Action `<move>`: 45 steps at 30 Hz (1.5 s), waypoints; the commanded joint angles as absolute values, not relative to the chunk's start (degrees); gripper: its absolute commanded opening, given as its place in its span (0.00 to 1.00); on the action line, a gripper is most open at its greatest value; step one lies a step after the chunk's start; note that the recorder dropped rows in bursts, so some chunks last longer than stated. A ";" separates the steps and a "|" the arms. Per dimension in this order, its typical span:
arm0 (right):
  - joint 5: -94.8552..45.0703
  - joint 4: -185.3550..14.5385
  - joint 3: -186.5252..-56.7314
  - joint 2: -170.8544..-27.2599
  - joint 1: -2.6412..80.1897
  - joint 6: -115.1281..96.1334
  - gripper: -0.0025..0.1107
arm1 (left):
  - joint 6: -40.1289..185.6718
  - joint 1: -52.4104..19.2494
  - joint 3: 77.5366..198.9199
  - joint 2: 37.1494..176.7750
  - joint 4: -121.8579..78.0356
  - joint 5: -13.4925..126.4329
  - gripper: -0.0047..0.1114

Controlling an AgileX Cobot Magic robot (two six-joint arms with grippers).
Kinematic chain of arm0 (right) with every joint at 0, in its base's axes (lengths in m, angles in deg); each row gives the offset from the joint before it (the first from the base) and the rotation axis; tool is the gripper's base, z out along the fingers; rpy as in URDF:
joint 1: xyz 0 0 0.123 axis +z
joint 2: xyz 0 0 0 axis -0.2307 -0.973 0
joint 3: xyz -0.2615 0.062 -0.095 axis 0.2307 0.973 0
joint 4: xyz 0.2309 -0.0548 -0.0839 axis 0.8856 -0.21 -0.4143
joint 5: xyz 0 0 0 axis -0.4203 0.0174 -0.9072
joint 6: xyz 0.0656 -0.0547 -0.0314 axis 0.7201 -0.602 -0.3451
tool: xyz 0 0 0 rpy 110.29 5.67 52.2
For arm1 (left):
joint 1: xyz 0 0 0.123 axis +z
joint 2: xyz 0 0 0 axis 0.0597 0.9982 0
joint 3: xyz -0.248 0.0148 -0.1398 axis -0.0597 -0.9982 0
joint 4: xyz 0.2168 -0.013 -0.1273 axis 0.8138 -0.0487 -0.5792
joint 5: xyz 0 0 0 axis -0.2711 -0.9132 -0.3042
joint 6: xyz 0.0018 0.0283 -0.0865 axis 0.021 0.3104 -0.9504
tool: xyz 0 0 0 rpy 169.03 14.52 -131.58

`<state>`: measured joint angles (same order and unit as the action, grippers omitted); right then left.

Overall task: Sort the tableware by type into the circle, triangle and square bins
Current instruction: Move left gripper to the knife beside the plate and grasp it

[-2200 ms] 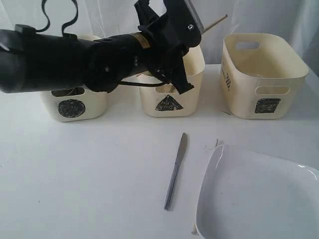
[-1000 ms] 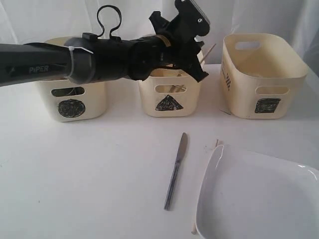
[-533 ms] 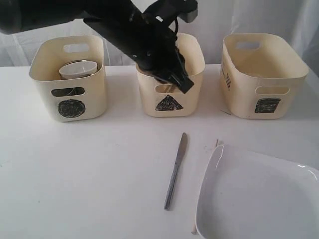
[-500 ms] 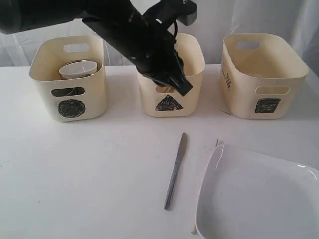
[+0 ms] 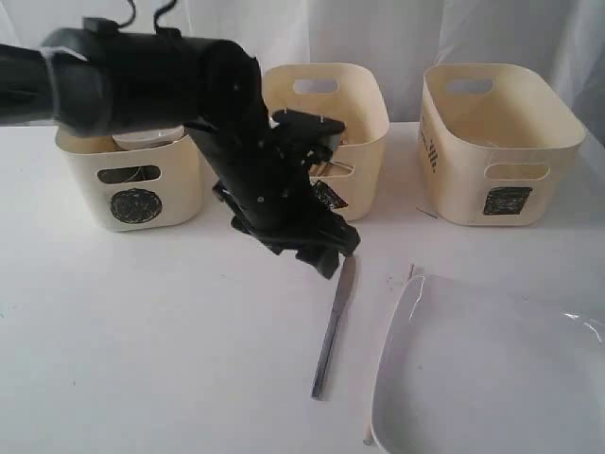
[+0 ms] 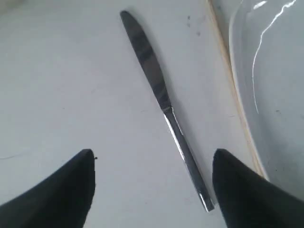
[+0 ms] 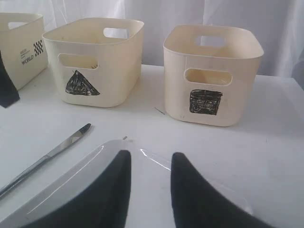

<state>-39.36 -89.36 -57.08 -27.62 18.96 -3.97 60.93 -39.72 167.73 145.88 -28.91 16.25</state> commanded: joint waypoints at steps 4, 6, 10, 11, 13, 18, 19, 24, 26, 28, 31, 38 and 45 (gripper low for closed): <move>-38.92 -89.70 -56.73 -27.26 18.42 -3.98 0.27 | 54.32 -42.32 167.30 150.62 -31.82 15.81 0.69; -38.92 -89.70 -56.73 -27.26 18.42 -3.98 0.27 | 53.71 -42.56 167.30 151.22 -31.68 16.55 0.69; -38.92 -89.70 -56.73 -27.26 18.42 -3.98 0.27 | 53.71 -43.23 167.30 151.94 -31.46 16.68 0.62; -38.92 -89.70 -56.73 -27.26 18.42 -3.98 0.27 | 53.71 -43.33 167.30 152.05 -30.83 16.68 0.60; -38.92 -89.70 -56.73 -27.26 18.42 -3.98 0.27 | 53.71 -43.72 167.30 152.14 -29.36 16.92 0.58; -38.92 -89.70 -56.73 -27.26 18.42 -3.98 0.27 | 53.71 -45.01 167.42 152.54 -28.74 17.94 0.61; -38.92 -89.70 -56.73 -27.26 18.42 -3.98 0.27 | 53.71 -45.31 167.42 152.64 -28.91 17.94 0.63; -38.92 -89.70 -56.73 -27.26 18.42 -3.98 0.27 | 54.31 -47.03 167.42 152.90 -28.78 19.75 0.70; -38.92 -89.70 -56.73 -27.26 18.42 -3.98 0.27 | 55.42 -47.23 167.50 153.21 -28.78 20.16 0.71; -38.92 -89.70 -56.73 -27.26 18.42 -3.98 0.27 | 55.44 -47.23 167.50 153.83 -28.78 20.26 0.71; -38.92 -89.70 -56.73 -27.26 18.42 -3.98 0.27 | 55.44 -47.23 167.50 154.63 -28.52 20.38 0.71; -38.92 -89.70 -56.73 -27.26 18.42 -3.98 0.27 | 55.17 -47.23 167.50 154.89 -26.95 21.00 0.70; -38.92 -89.70 -56.73 -27.26 18.42 -3.98 0.27 | 54.24 -47.23 167.50 155.65 -24.12 21.22 0.70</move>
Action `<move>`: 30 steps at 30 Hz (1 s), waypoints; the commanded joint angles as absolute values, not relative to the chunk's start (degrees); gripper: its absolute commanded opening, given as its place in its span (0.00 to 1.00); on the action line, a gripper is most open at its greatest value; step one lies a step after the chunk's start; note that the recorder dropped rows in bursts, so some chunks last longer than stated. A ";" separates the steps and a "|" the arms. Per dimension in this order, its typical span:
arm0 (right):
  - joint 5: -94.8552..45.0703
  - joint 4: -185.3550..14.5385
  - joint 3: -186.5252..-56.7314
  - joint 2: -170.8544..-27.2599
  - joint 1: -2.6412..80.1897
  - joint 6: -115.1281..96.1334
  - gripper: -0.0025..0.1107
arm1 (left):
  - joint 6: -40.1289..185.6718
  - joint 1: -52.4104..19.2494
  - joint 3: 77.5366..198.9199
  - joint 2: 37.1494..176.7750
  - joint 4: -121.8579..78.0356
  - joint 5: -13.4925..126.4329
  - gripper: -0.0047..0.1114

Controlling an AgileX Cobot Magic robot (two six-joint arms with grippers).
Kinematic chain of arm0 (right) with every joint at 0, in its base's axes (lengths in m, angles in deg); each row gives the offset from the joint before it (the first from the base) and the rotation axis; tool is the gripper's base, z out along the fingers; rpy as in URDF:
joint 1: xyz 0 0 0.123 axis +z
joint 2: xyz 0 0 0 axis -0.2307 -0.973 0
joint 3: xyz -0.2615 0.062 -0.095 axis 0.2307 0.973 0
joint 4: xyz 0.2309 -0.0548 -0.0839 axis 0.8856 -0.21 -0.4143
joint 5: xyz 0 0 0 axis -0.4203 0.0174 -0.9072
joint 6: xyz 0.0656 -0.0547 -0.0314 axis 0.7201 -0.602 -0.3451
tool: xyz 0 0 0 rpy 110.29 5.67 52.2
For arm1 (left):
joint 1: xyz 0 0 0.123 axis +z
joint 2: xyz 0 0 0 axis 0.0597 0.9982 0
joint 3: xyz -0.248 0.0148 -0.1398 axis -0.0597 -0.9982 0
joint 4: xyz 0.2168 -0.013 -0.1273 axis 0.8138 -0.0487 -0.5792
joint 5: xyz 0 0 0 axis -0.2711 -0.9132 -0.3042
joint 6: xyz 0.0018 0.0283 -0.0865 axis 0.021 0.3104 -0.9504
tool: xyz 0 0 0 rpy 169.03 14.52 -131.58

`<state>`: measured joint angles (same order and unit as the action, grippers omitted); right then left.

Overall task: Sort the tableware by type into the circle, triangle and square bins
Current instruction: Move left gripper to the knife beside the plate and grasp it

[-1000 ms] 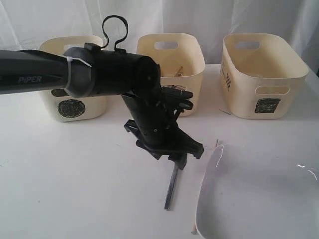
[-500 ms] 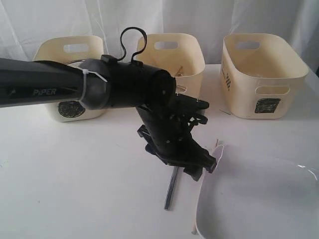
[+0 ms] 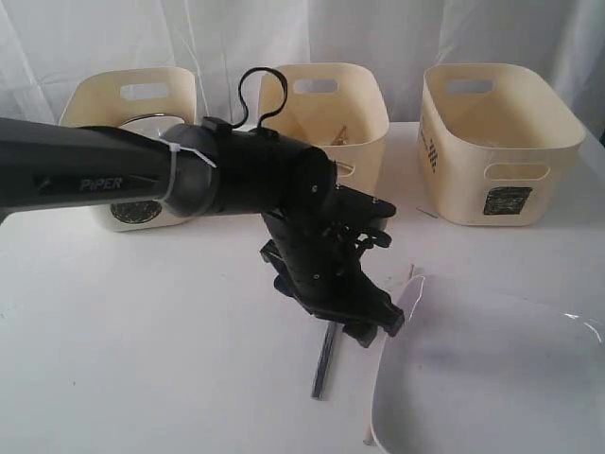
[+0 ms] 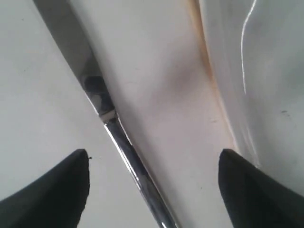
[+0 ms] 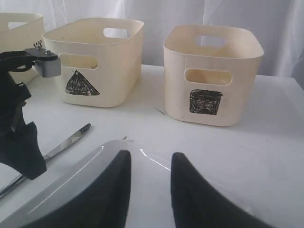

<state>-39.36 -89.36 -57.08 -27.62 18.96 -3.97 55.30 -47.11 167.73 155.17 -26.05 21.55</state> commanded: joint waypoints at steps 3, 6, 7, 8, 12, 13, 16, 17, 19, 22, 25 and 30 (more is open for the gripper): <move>-38.92 -89.70 -56.73 -27.26 18.42 -3.98 0.27 | 52.86 -47.23 167.50 155.69 -21.91 22.02 0.70; -38.92 -89.70 -56.73 -27.26 18.42 -3.98 0.27 | 51.35 -47.23 167.50 155.78 -20.53 22.26 0.70; -38.92 -89.70 -56.73 -27.26 18.42 -3.98 0.27 | 50.85 -47.23 167.50 155.78 -20.32 22.26 0.70; -38.92 -89.70 -56.73 -27.26 18.42 -3.98 0.27 | 50.60 -47.23 167.50 155.91 -20.16 22.26 0.70; -38.92 -89.70 -56.73 -27.26 18.42 -3.98 0.27 | 49.12 -47.23 167.50 156.69 -20.16 22.26 0.70; -38.92 -89.70 -56.73 -27.26 18.42 -3.98 0.27 | 49.12 -47.23 167.50 156.69 -20.16 22.24 0.70; -38.92 -89.70 -56.73 -27.26 18.42 -3.98 0.27 | 49.08 -47.23 167.50 157.01 -20.16 22.24 0.70; -38.92 -89.70 -56.73 -27.26 18.42 -3.98 0.27 | 48.98 -47.23 167.50 157.04 -20.16 22.24 0.70; -38.92 -89.70 -56.73 -27.26 18.42 -3.98 0.27 | 48.76 -47.23 167.50 157.58 -20.16 22.12 0.70; -38.92 -89.70 -56.73 -27.26 18.42 -3.98 0.27 | 47.75 -47.23 167.50 157.81 -20.16 21.98 0.70; -38.92 -89.70 -56.73 -27.26 18.42 -3.98 0.27 | 47.51 -47.23 167.50 157.87 -20.16 21.98 0.70; -38.92 -89.70 -56.73 -27.26 18.42 -3.98 0.27 | 47.52 -47.23 167.50 157.87 -20.16 22.20 0.70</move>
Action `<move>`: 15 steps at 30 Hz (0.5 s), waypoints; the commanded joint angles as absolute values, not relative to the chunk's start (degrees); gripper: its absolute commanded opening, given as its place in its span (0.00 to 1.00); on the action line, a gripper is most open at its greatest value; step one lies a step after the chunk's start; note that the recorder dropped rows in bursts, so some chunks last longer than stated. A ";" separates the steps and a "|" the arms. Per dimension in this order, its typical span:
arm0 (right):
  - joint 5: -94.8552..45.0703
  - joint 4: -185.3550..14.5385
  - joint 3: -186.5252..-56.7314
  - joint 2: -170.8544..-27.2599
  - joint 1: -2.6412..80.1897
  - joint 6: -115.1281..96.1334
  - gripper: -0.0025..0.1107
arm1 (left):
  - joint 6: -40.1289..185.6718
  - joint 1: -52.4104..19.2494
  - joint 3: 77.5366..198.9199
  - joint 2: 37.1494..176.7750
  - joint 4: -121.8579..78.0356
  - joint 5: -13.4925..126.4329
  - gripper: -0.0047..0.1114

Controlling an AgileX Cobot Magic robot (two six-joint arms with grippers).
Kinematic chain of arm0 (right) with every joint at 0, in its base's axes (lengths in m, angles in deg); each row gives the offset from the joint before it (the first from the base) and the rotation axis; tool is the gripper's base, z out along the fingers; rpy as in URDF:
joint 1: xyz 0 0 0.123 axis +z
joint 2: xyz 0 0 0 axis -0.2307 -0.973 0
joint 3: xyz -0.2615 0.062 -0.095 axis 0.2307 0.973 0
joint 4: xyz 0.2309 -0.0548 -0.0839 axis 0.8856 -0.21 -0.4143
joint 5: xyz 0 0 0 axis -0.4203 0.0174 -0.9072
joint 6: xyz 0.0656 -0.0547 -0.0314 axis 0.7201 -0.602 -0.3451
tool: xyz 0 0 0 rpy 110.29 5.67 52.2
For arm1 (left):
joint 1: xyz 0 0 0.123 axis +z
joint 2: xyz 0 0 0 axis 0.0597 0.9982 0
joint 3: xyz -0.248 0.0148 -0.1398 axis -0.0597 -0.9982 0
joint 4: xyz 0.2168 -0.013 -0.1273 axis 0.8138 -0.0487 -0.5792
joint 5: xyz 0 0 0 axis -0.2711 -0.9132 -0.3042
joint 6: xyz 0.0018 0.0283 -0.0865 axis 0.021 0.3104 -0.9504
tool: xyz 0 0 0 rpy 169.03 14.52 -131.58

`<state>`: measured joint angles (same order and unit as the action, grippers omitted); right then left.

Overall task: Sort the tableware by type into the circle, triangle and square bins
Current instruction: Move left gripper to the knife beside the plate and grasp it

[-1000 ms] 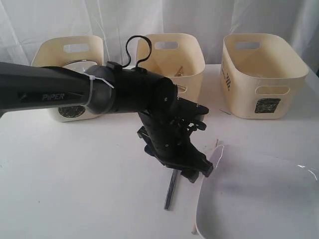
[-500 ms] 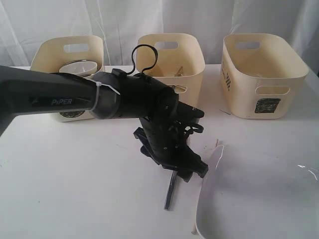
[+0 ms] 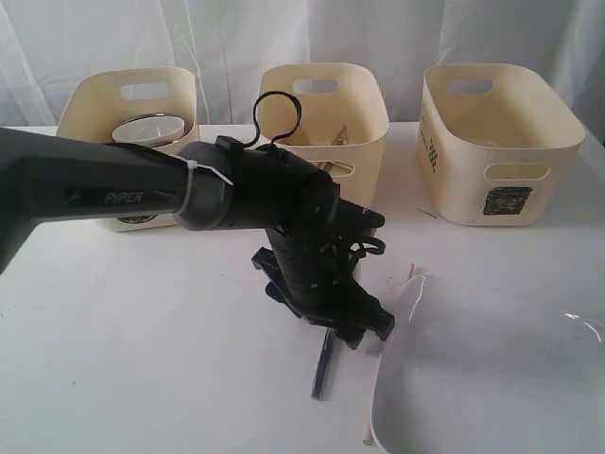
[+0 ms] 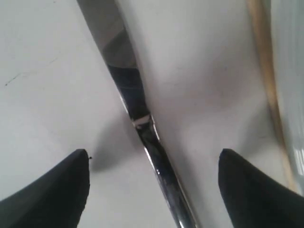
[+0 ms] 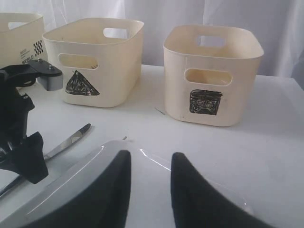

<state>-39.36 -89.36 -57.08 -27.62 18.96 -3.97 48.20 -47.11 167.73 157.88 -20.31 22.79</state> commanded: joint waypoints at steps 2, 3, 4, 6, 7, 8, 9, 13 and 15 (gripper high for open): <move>-38.92 -89.70 -56.73 -27.26 18.42 -3.98 0.27 | 47.52 -47.23 167.50 158.37 -20.16 22.19 0.68; -38.92 -89.70 -56.73 -27.26 18.42 -3.98 0.27 | 47.52 -47.23 167.50 158.62 -20.16 21.97 0.67; -38.92 -89.70 -56.73 -27.26 18.42 -3.98 0.27 | 47.06 -47.23 167.50 158.88 -20.16 21.58 0.66; -38.92 -89.70 -56.73 -27.26 18.42 -3.98 0.27 | 46.04 -47.23 167.50 159.25 -20.16 21.19 0.65; -38.92 -89.70 -56.73 -27.26 18.42 -3.98 0.27 | 46.05 -47.23 167.50 159.38 -20.16 21.06 0.65; -38.92 -89.70 -56.73 -27.26 18.42 -3.98 0.27 | 46.05 -47.23 167.50 159.38 -20.16 21.06 0.65; -38.92 -89.70 -56.73 -27.26 18.42 -3.98 0.27 | 46.05 -47.23 167.50 159.38 -20.16 21.06 0.65; -38.92 -89.70 -56.73 -27.26 18.42 -3.98 0.27 | 46.05 -47.23 167.50 159.38 -20.16 20.84 0.65; -38.92 -89.70 -56.73 -27.26 18.42 -3.98 0.27 | 46.05 -47.23 167.50 159.38 -20.16 20.27 0.65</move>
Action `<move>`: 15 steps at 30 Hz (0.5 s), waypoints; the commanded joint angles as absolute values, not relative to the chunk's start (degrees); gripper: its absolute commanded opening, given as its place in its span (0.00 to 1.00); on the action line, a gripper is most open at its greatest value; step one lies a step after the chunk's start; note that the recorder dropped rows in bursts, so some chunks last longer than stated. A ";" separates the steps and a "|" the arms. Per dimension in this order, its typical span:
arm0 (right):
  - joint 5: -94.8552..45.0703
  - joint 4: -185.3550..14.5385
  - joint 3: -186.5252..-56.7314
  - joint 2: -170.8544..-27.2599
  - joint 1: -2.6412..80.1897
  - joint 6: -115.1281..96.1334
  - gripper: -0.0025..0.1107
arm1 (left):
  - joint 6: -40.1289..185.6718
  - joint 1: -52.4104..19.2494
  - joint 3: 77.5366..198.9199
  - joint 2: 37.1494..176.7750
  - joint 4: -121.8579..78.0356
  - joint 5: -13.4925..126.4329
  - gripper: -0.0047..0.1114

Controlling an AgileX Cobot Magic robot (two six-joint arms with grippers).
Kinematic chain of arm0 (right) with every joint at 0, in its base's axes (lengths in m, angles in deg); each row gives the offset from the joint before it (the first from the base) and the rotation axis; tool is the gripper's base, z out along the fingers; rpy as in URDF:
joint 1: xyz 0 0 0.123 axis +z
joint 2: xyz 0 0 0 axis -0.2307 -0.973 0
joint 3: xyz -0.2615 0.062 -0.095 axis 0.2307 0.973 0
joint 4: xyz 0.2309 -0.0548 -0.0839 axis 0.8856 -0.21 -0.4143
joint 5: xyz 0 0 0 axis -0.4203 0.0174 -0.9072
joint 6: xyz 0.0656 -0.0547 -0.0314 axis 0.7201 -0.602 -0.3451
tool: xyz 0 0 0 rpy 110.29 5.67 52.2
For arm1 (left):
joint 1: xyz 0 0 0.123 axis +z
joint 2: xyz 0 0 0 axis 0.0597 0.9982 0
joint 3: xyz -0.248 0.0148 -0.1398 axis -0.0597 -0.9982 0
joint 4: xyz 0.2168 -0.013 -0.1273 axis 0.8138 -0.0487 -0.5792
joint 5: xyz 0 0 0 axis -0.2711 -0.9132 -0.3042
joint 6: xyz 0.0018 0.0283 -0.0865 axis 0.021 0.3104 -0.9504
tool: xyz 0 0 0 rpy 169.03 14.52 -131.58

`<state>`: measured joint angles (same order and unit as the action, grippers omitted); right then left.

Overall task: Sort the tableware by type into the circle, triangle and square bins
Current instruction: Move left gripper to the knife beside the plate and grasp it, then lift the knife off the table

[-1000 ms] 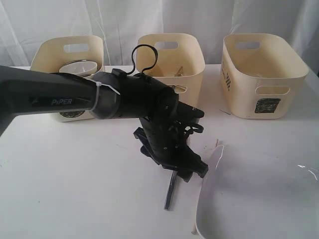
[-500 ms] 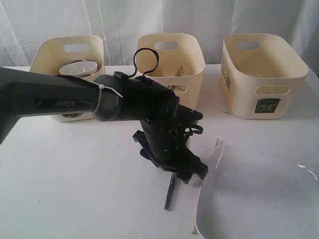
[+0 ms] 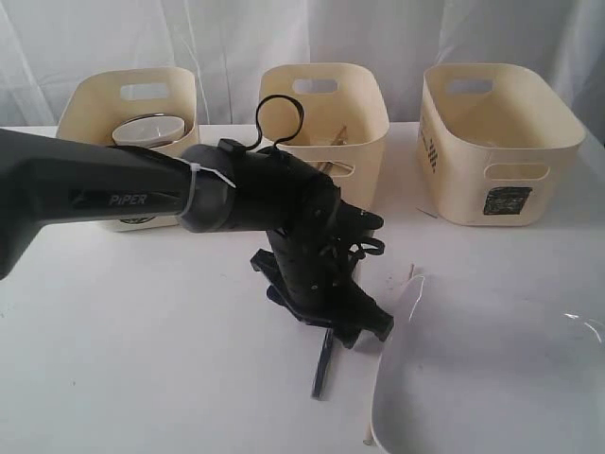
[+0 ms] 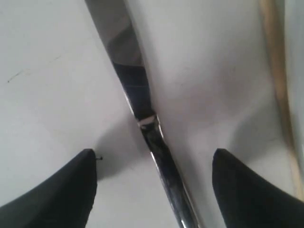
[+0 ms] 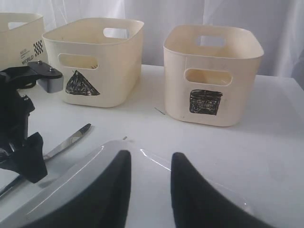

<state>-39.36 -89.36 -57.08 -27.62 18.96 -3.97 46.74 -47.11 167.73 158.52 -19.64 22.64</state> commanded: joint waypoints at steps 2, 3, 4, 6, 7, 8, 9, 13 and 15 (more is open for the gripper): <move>-38.92 -89.70 -56.73 -27.26 18.42 -3.98 0.27 | 45.90 -47.23 167.50 159.47 -20.16 19.17 0.65; -38.92 -89.70 -56.73 -27.26 18.42 -3.98 0.27 | 45.90 -47.23 167.50 159.47 -20.16 18.57 0.65; -38.92 -89.70 -56.73 -27.26 18.42 -3.98 0.27 | 45.90 -47.23 167.50 159.49 -20.03 17.68 0.63; -38.92 -89.70 -56.73 -27.26 18.42 -3.98 0.27 | 44.78 -47.23 167.50 159.82 -19.49 15.31 0.57; -38.92 -89.70 -56.73 -27.26 18.42 -3.98 0.27 | 44.78 -47.23 167.50 159.82 -18.92 14.41 0.53; -38.92 -89.70 -56.73 -27.26 18.42 -3.98 0.27 | 44.78 -47.23 167.50 159.93 -17.89 12.78 0.48; -38.92 -89.70 -56.73 -27.26 18.42 -3.98 0.27 | 44.78 -47.23 167.27 159.93 -17.22 12.23 0.44; -38.92 -89.70 -56.73 -27.26 18.42 -3.98 0.27 | 44.78 -47.23 167.28 159.93 -13.85 9.76 0.18; -38.92 -89.70 -56.73 -27.26 18.42 -3.98 0.27 | 45.11 -47.23 167.28 159.93 -12.83 10.13 0.04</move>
<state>-39.36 -89.36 -57.08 -27.62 18.96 -3.97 45.05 -47.22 167.94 158.52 -14.76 12.16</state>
